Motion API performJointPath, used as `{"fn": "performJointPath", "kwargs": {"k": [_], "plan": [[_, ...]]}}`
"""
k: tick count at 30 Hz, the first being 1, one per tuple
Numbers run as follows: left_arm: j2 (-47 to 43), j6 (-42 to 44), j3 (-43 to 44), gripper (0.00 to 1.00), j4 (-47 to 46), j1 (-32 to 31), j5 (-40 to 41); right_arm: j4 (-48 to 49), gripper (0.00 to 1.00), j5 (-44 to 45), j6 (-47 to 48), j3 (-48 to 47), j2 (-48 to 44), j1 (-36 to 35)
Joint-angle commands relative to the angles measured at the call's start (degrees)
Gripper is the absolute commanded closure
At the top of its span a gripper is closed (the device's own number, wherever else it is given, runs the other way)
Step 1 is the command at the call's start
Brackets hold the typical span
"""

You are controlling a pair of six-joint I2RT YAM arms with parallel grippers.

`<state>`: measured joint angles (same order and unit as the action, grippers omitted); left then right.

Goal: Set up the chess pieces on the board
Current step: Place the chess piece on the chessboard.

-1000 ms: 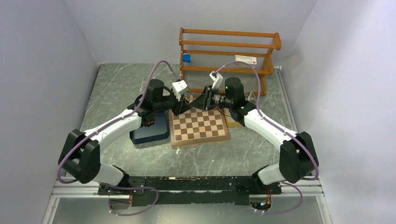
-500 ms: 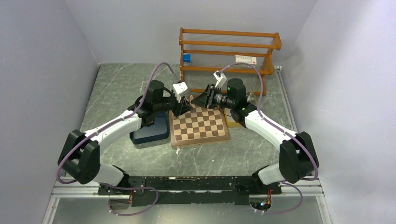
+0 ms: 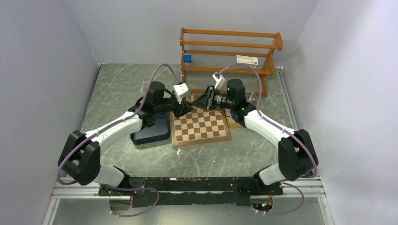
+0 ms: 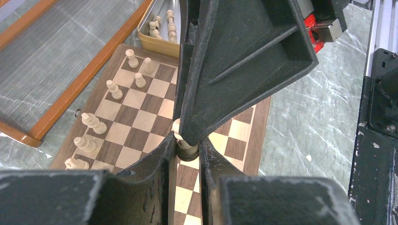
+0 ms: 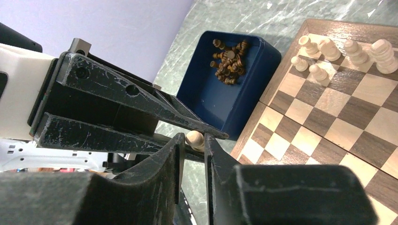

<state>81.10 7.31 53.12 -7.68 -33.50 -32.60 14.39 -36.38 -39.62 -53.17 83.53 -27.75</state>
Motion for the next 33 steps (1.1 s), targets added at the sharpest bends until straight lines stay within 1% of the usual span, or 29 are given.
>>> {"fn": "performJointPath", "kwargs": {"k": [1,3,7,8,10,13,14,15,16,17,19,20,23,25,28,33], "plan": [[-1.7,1.6,-0.6,0.95,-3.5,-0.5,-1.8,1.5,0.77,-1.9,0.0,0.0,0.8,0.2],[-1.6,1.8,-0.7,0.95,-3.4,-0.5,-2.0,2.2,0.79,-2.1,-0.2,0.3,0.7,0.2],[-2.0,1.9,-0.8,0.95,-3.5,-0.5,-1.8,2.7,0.89,-2.6,0.1,0.3,1.1,0.2],[-2.1,1.9,-0.8,0.93,-3.3,-0.5,-1.5,3.0,0.91,-2.8,0.2,0.4,1.2,0.2],[-2.4,1.4,-0.6,0.87,-2.6,-0.5,0.1,3.0,0.94,-2.4,1.1,0.3,1.0,0.2],[-2.6,-1.5,0.5,0.72,-0.2,-0.5,3.8,2.9,0.94,0.0,3.4,-0.1,0.1,0.2],[-2.6,-1.4,1.2,0.67,1.2,-0.5,4.1,3.0,0.94,1.1,4.2,-0.1,-0.3,0.2],[-2.6,-1.7,1.8,0.56,2.4,-0.5,4.6,3.3,0.95,1.9,4.9,-0.1,-0.5,0.2],[-2.8,-1.9,2.2,0.48,3.4,-0.5,4.6,3.4,0.95,3.1,5.7,-0.1,-0.6,0.2],[-3.1,-2.1,2.4,0.36,4.3,-0.5,4.8,3.3,0.95,4.4,6.9,-0.3,-0.6,0.2],[-3.8,-1.9,2.9,0.05,6.7,-0.5,4.2,3.0,0.95,7.2,9.1,-0.7,-0.4,0.2],[-4.2,-2.0,3.0,0.02,7.5,-0.5,4.1,3.0,0.95,8.9,10.7,-0.7,-0.3,0.2],[-6.1,-2.4,3.5,0.02,12.4,-0.5,4.5,5.6,0.95,13.8,15.3,0.8,0.7,0.2],[-8.0,-2.2,4.3,0.02,16.0,-0.5,6.4,6.5,0.95,17.1,18.9,1.3,1.9,0.1],[-12.4,-3.6,4.3,0.02,19.9,-0.4,13.7,7.7,0.94,21.7,24.7,1.9,4.4,-0.1],[-22.1,-6.9,0.1,0.02,21.4,-0.1,26.0,9.6,0.94,30.8,32.2,3.3,7.0,-1.2]]}}
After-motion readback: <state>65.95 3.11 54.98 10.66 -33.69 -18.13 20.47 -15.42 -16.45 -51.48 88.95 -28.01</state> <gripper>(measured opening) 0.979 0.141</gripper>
